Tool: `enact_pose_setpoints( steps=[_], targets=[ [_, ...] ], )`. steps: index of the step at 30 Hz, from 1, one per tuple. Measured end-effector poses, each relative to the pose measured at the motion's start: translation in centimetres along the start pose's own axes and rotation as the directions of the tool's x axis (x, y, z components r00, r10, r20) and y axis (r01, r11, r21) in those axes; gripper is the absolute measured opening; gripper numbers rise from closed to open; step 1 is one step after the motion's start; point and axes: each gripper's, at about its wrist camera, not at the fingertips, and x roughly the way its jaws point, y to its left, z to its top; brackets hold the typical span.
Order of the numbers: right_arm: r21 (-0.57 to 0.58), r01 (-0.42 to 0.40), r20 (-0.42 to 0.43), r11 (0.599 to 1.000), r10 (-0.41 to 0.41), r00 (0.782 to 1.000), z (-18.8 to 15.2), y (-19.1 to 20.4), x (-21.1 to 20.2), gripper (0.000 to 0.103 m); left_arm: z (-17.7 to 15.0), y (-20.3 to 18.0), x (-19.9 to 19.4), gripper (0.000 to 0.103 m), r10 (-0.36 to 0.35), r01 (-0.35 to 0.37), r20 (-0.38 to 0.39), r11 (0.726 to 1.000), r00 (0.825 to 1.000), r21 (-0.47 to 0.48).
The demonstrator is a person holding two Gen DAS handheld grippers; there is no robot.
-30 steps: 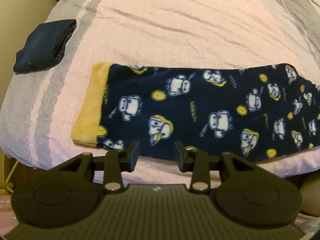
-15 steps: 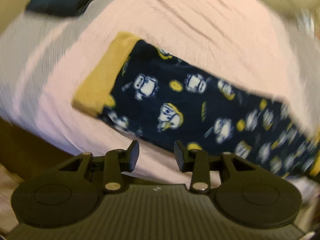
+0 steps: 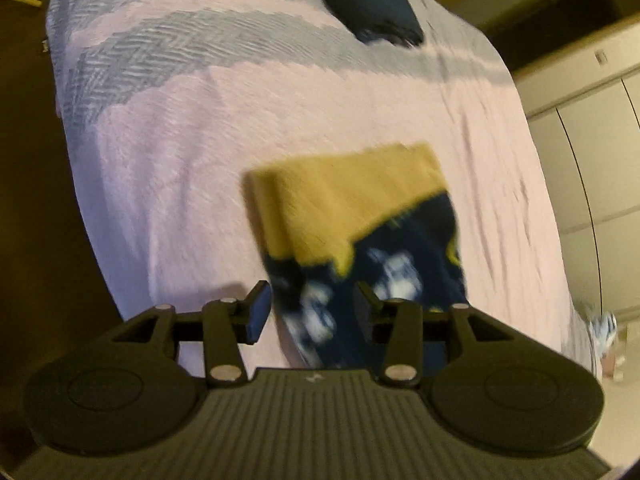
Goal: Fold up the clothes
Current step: 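Grasp the yellow cuffs with the left gripper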
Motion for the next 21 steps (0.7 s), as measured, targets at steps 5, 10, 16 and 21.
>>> enact_pose_setpoints(
  steps=[5, 10, 16, 21],
  targets=[
    [-0.004, 0.036, 0.002, 0.999, -0.036, 0.999, -0.9, 1.5, 1.8, 0.043, 1.3, 2.0, 1.4, 0.039, -0.085, 0.088, 0.057, 0.995, 0.995, -0.054],
    [0.010, 0.047, 0.001, 0.999, -0.047, 0.999, -1.1, 3.5, 3.7, 0.043, 2.3, 3.2, 2.4, 0.039, -0.117, 0.121, 0.057, 0.990, 0.991, -0.076],
    [-0.007, 0.042, 0.009, 0.999, -0.042, 0.999, -0.9, 6.3, 4.9, 0.043, 2.9, 3.7, 3.7, 0.034, -0.133, 0.135, 0.030, 0.989, 0.991, -0.068],
    [-0.014, 0.048, 0.025, 0.999, -0.048, 0.999, -0.9, 6.8, 5.2, 0.043, 3.3, 2.1, 4.3, 0.012, -0.129, 0.127, 0.030, 0.991, 0.991, 0.047]
  ],
)
